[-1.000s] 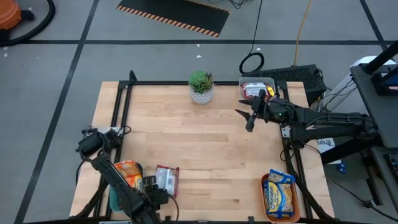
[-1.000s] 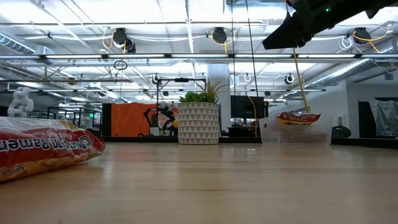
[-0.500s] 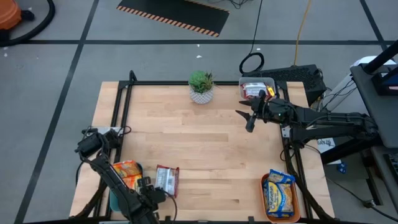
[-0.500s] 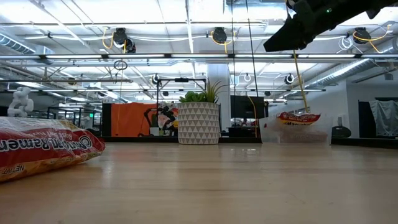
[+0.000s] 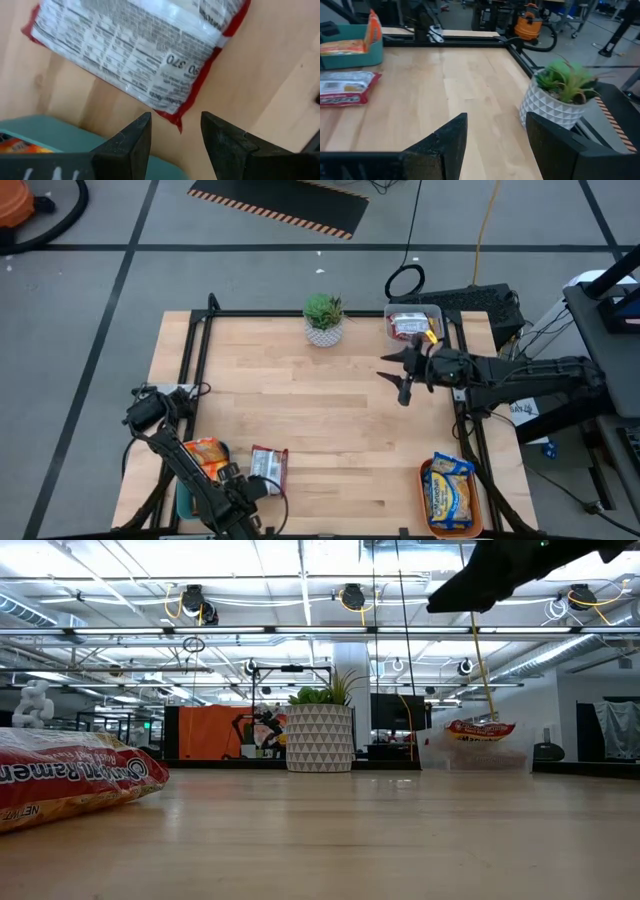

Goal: Sort Maruchan noodles
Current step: Put the red noodle pack into the transparent bin

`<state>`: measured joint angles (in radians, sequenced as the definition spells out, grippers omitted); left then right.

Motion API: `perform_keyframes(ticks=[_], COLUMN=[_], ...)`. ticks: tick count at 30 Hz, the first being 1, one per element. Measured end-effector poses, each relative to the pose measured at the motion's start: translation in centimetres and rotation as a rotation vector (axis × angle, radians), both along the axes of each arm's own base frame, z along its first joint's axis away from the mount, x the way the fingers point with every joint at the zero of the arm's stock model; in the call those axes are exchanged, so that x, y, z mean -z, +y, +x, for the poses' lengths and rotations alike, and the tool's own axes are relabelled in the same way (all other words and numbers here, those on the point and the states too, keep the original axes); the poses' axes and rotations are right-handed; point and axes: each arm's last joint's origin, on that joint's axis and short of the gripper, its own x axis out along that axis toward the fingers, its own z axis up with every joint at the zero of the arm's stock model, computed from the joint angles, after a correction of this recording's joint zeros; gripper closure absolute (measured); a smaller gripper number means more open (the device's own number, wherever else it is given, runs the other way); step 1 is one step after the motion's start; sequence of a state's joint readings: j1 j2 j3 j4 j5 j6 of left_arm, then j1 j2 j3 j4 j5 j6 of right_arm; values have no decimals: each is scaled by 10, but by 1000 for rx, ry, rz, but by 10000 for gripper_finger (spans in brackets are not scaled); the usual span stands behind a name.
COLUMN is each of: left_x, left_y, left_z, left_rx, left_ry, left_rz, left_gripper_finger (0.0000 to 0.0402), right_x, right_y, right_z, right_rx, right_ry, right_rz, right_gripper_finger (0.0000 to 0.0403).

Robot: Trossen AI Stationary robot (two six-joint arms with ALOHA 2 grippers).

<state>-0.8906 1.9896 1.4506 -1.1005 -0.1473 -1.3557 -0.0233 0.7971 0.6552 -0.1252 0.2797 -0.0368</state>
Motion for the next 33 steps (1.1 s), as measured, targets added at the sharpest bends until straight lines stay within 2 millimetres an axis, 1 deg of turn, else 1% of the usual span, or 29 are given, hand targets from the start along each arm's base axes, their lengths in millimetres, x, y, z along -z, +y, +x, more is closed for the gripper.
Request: perform_keyframes(ticks=[4, 9, 16, 19, 25, 33], left_x=[0, 2, 23, 31, 34, 34], left_y=[0, 2, 14, 13, 13, 14], left_z=[-1, -2, -10, -11, -11, -11], left_rx=[-14, -16, -80, -70, -38, -1], left_ry=[17, 18, 102, 90, 46, 46], left_rz=[-15, 10, 19, -6, 4, 17], left_gripper_finger=[225, 224, 224, 224, 224, 224], right_x=[0, 0, 0, 0, 0, 0], right_y=[4, 5, 5, 5, 4, 4], right_z=[0, 0, 0, 0, 0, 0], right_rx=[-25, -34, -31, -29, -23, -22], right_ry=[4, 10, 8, 6, 0, 0], right_rz=[-14, -35, -27, -22, -6, -6], right_gripper_finger=[206, 206, 206, 206, 206, 206])
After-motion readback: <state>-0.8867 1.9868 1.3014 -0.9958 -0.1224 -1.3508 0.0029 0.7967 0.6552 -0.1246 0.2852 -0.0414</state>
